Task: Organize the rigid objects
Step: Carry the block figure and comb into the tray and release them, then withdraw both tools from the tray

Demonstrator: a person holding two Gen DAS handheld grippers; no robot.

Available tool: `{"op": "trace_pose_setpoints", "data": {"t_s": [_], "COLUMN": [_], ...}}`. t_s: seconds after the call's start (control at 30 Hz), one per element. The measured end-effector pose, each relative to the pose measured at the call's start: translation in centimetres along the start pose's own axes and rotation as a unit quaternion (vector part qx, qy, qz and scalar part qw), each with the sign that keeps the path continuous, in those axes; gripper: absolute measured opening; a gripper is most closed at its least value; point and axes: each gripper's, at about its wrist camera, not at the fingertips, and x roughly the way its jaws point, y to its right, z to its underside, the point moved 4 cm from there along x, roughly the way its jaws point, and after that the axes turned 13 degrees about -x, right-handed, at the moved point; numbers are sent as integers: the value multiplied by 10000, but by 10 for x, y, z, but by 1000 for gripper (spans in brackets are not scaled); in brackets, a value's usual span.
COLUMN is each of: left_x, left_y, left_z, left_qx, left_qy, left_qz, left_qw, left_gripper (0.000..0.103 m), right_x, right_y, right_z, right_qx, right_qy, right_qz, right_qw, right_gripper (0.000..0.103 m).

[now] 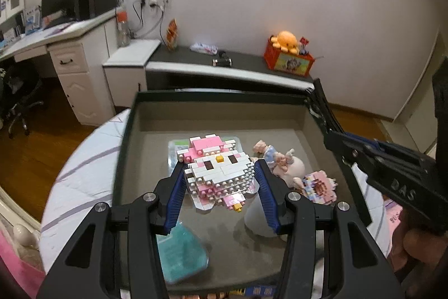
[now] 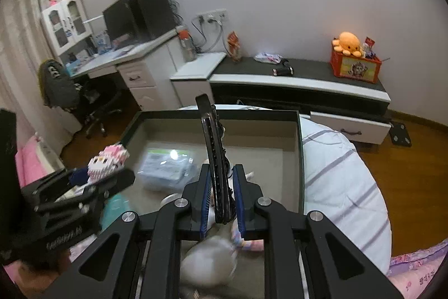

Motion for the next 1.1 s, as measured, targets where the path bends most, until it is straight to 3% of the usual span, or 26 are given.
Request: {"op": "trace_pose_setpoints", "data": {"t_s": [0.23,0.27,0.33,0.4,0.47,0.63,0.67,1.1], "left_x": [30,32,30,23,12,-22,-29,-124], "left_y": [2,2,1,-1,-1,-9,-11,-24], "left_z": [7,8,8,7,6,4,4,32], "left_qx": [85,101,110,73,59,-12,-45,-253], "left_qy": [-305,-306,-274,-127,31,402,475,993], "left_qz": [-208,-253,-327,-331,-273,-436,-442,-465], "left_qw": [9993,9992,9990,9993,9996,9982,9979,9937], "left_gripper": [50,53,69,91,95,102,103,103], "right_x": [37,40,43,42,38,17,14,-77], "right_y": [16,17,19,23,25,22,20,-26], "right_z": [7,9,11,13,14,13,12,23], "right_qx": [171,188,235,303,396,519,499,350], "right_qy": [-359,-391,-426,-420,-326,-114,-80,581], "right_qz": [109,111,113,138,137,147,173,418], "right_qw": [9992,9990,9988,9986,9986,9985,9986,9968], "right_gripper": [16,16,21,58,78,91,103,103]}}
